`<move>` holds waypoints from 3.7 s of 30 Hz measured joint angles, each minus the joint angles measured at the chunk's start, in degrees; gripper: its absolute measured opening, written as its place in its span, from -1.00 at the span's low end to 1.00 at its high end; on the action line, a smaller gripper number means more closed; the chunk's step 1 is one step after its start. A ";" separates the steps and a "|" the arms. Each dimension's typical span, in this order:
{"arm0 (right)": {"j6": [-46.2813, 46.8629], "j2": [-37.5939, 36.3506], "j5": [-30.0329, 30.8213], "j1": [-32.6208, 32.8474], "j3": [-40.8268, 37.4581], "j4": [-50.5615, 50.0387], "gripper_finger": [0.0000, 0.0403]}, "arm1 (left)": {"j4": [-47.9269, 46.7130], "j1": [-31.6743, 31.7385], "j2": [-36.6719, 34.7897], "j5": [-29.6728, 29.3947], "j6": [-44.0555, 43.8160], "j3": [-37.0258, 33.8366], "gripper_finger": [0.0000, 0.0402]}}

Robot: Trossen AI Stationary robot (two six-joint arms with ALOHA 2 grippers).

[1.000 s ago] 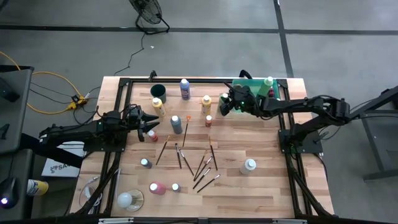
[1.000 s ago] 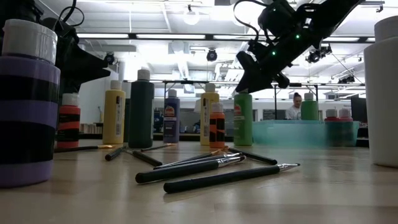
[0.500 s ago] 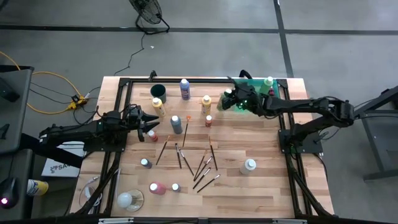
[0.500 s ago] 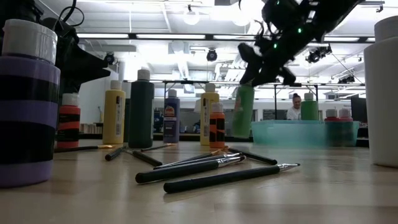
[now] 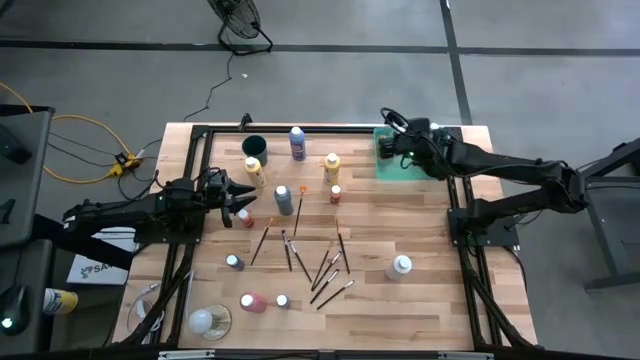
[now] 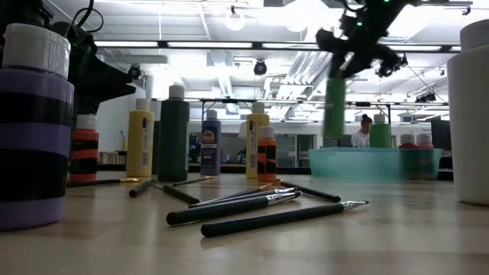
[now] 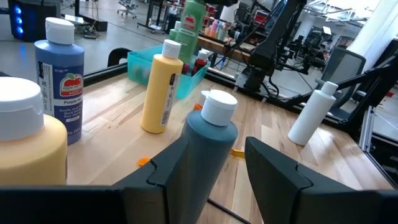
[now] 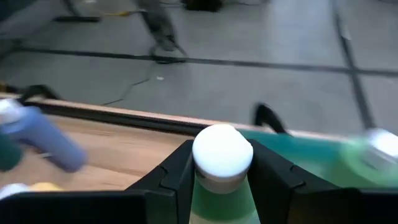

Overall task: Pick & Place Paint Supplies
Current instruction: Put the big green paint bottle into the green bin

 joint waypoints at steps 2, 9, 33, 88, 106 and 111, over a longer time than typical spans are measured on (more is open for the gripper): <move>4.98 -1.37 2.07 0.00 -0.37 -5.62 -0.42 | -0.01 0.00 0.01 0.00 0.00 0.00 -0.24; 15.02 -4.55 5.50 -0.36 -6.15 -10.44 -0.43 | 0.00 -0.02 -0.02 0.02 0.00 0.00 -0.24; 21.59 -3.03 7.94 -6.54 -11.91 -16.75 -0.39 | -0.02 0.00 0.01 0.01 0.00 0.00 -0.24; 21.76 -0.51 1.74 -6.54 -11.85 -15.92 -0.32 | -0.02 0.00 -0.01 0.17 0.00 0.00 -0.24; 21.69 -4.56 -3.93 -6.45 -11.89 -19.33 -0.21 | -0.02 0.00 0.01 0.17 0.00 0.00 -0.24; 21.45 -7.26 -6.78 -6.42 -11.90 -21.06 -0.21 | -0.02 0.00 -0.01 0.17 0.00 0.00 -0.24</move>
